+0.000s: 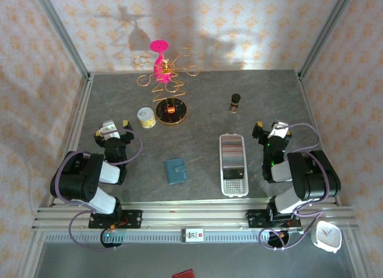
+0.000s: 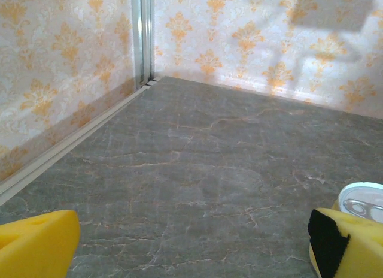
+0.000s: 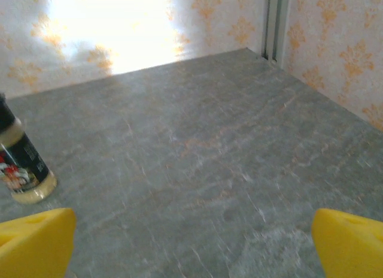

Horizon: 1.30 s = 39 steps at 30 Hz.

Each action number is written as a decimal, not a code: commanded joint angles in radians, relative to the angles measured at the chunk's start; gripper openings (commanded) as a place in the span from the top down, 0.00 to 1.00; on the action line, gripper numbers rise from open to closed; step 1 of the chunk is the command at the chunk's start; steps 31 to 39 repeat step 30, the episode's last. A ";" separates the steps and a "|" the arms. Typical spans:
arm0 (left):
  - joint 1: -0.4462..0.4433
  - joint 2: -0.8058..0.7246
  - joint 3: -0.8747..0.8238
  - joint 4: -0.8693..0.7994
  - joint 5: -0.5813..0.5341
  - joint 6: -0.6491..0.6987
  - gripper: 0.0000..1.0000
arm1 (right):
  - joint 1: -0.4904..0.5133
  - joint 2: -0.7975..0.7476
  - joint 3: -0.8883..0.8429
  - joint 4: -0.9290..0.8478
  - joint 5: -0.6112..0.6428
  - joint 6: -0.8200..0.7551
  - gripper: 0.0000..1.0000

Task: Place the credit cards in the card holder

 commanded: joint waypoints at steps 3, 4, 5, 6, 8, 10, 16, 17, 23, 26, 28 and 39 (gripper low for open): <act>0.003 0.002 0.014 0.052 0.024 0.018 0.01 | -0.010 0.000 0.021 0.030 -0.025 0.023 0.00; 0.002 0.004 0.010 0.063 0.025 0.019 0.01 | -0.010 -0.001 0.022 0.026 -0.025 0.023 0.00; 0.002 0.008 0.008 0.075 0.025 0.021 0.01 | -0.010 -0.002 0.021 0.026 -0.025 0.021 0.00; 0.002 0.005 0.010 0.067 0.026 0.022 0.01 | -0.010 -0.002 0.021 0.029 -0.024 0.021 0.00; 0.002 0.005 0.010 0.066 0.025 0.020 0.01 | -0.010 -0.002 0.019 0.029 -0.024 0.022 0.00; 0.003 0.005 0.010 0.065 0.025 0.021 0.01 | -0.010 -0.005 0.018 0.030 -0.025 0.020 0.00; 0.002 0.005 0.010 0.068 0.025 0.021 0.01 | -0.010 -0.005 0.018 0.031 -0.026 0.020 0.00; 0.003 0.004 0.010 0.065 0.025 0.022 0.01 | -0.010 -0.005 0.017 0.031 -0.027 0.020 0.00; 0.002 0.005 0.010 0.066 0.026 0.022 0.01 | -0.010 -0.003 0.019 0.029 -0.026 0.020 0.00; 0.002 0.005 0.010 0.066 0.025 0.021 0.01 | -0.010 0.004 0.027 0.022 -0.028 0.021 0.00; 0.002 0.005 0.010 0.065 0.025 0.020 0.01 | -0.010 -0.001 0.022 0.024 -0.028 0.021 0.00; 0.003 0.005 0.010 0.066 0.025 0.022 0.01 | -0.010 -0.005 0.018 0.029 -0.028 0.019 0.00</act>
